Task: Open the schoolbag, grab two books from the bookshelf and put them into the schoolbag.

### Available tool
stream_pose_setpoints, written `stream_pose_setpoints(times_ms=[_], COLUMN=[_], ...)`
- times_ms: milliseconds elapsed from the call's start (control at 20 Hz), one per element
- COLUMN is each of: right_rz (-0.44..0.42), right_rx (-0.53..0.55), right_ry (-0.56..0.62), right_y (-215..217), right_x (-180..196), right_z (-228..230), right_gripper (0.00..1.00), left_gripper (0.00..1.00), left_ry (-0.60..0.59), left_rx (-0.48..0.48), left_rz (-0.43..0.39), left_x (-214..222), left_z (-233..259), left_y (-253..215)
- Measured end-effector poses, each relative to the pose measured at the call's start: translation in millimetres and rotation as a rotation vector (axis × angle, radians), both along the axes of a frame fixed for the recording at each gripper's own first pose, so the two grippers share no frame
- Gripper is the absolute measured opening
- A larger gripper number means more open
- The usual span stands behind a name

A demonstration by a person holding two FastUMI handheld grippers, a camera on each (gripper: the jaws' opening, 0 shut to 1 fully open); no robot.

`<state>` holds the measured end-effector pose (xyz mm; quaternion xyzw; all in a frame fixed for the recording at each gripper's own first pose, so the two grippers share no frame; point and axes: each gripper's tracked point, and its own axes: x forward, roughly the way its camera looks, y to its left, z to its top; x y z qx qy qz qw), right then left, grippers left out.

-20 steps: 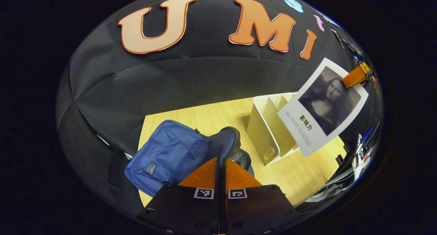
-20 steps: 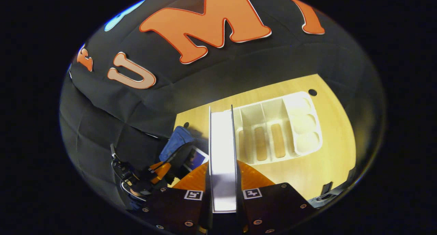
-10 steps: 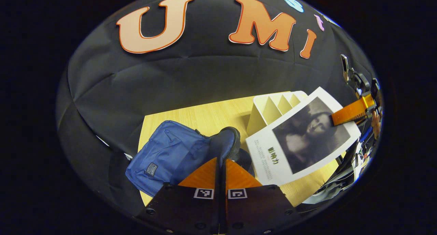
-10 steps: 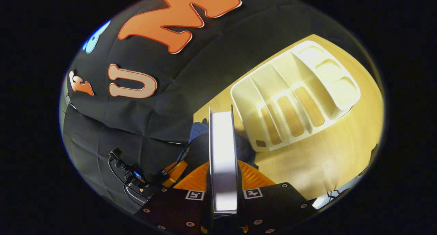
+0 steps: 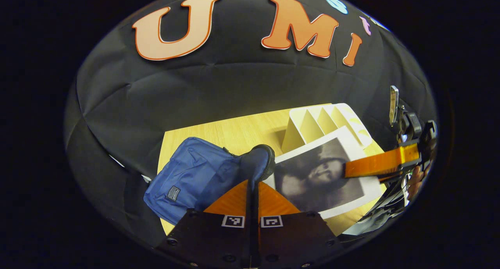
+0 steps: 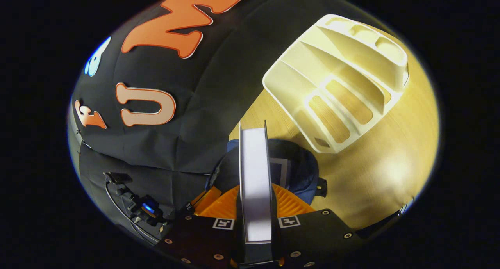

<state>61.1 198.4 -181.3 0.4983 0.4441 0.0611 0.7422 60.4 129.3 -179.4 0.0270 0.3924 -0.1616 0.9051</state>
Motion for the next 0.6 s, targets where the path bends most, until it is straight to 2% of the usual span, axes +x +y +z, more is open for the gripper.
stream_pose_setpoints(times_ms=[250,600], right_rz=[-0.053,-0.032], right_rx=[0.003,0.020], right_ry=[-0.009,-0.010], right_y=[35,80], right_x=[13,28], right_z=[-22,-50], right_gripper=[0.26,0.26], left_gripper=[0.01,0.01], left_ry=[-0.006,-0.005], left_rx=[0.010,0.009], left_rz=[-0.024,-0.054], left_x=[-3,-6], left_z=[4,8], left_y=[1,0])
